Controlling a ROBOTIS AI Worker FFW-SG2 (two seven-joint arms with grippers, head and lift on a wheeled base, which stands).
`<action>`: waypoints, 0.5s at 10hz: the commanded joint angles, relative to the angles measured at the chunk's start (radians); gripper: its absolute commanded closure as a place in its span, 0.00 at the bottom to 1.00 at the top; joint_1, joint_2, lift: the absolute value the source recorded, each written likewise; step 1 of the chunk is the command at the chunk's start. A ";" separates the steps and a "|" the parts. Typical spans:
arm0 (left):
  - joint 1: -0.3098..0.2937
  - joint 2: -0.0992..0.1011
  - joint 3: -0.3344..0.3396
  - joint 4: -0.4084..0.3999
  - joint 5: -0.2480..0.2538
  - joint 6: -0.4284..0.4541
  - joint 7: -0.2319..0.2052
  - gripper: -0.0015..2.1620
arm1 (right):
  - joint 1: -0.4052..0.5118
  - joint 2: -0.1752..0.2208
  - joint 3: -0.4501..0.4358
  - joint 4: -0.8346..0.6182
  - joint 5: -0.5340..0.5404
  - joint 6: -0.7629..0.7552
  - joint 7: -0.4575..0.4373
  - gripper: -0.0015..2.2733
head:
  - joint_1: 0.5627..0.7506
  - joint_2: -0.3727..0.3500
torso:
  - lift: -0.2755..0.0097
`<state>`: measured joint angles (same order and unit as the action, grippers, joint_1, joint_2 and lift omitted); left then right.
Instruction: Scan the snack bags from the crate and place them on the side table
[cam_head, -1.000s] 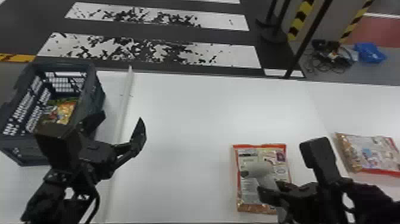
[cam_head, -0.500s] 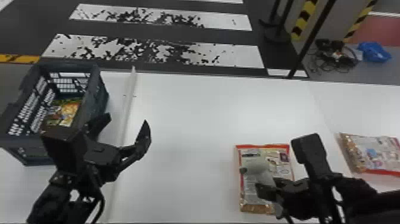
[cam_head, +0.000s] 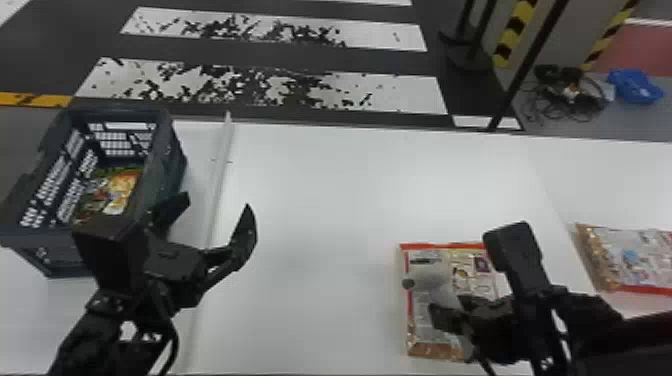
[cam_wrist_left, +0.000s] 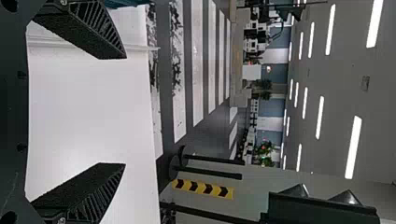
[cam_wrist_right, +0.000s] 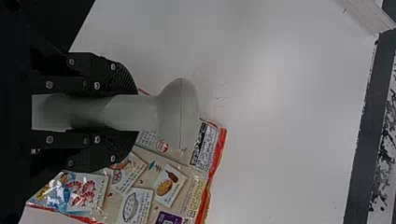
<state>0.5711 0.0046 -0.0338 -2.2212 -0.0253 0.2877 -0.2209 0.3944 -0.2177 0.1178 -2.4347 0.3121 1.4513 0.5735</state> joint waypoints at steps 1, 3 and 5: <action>0.001 -0.007 0.002 0.000 0.002 -0.003 0.000 0.02 | -0.002 0.001 0.000 0.000 0.001 -0.001 0.000 0.98 | 0.70 0.42 | 0.64; 0.001 -0.007 0.005 -0.002 0.007 0.000 0.000 0.02 | 0.015 0.003 -0.024 -0.017 0.001 -0.028 -0.009 0.98 | 0.70 0.42 | 0.64; -0.001 -0.007 0.008 0.002 0.013 0.000 0.000 0.02 | 0.040 0.009 -0.109 -0.024 -0.033 -0.105 -0.037 0.98 | 0.70 0.40 | 0.64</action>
<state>0.5707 0.0046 -0.0267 -2.2212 -0.0147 0.2874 -0.2209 0.4272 -0.2119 0.0430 -2.4576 0.2946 1.3699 0.5380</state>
